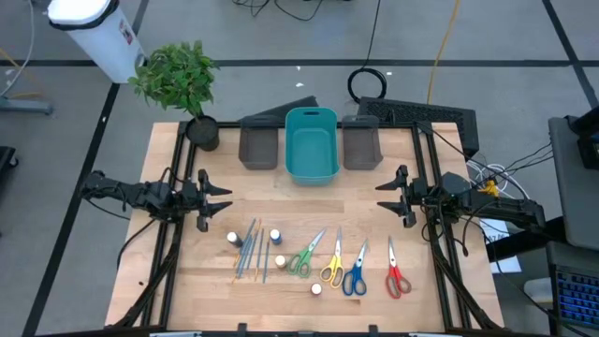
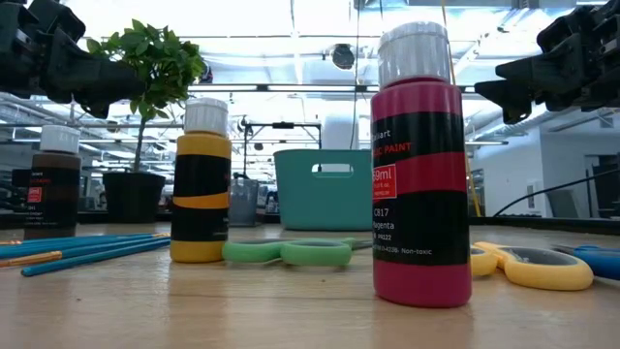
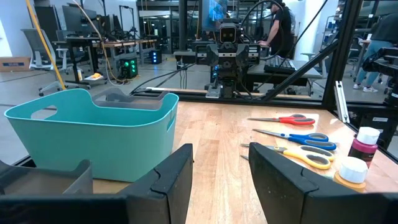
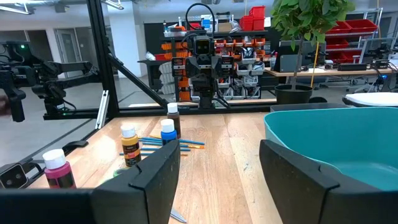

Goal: Pick & Place Paint Supplies

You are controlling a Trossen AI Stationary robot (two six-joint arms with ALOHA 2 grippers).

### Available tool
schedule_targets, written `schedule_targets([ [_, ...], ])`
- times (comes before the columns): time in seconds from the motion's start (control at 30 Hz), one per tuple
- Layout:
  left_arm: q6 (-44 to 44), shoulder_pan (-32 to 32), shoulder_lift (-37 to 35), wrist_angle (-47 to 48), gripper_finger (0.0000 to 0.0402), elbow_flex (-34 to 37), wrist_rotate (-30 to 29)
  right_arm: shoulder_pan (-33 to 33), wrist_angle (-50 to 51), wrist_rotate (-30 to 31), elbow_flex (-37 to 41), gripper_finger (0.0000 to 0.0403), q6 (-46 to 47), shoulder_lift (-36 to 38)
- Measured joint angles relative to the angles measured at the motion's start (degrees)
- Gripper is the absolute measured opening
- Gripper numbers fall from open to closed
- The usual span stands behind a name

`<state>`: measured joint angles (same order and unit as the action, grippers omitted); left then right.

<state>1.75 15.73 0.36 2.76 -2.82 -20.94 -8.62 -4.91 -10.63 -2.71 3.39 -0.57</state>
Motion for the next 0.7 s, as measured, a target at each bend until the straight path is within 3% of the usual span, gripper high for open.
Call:
schedule_targets([
  [0.37, 0.5, 0.0, 0.0, -4.1, 0.0166, 0.2, 0.0, 0.0, 0.0, 0.0, 0.0, 0.0212, 0.0, 0.0],
  [0.57, 10.8, 0.0, 0.0, -7.5, 0.0166, 0.1, 0.0, 0.0, 0.0, 0.0, 0.0, 0.0212, 0.0, 0.0],
  [0.7, 12.6, -0.6, 0.0, -9.1, 0.0167, -0.3, -1.7, 0.0, 0.0, 0.0, 0.0, 0.0212, 0.0, 0.0],
])
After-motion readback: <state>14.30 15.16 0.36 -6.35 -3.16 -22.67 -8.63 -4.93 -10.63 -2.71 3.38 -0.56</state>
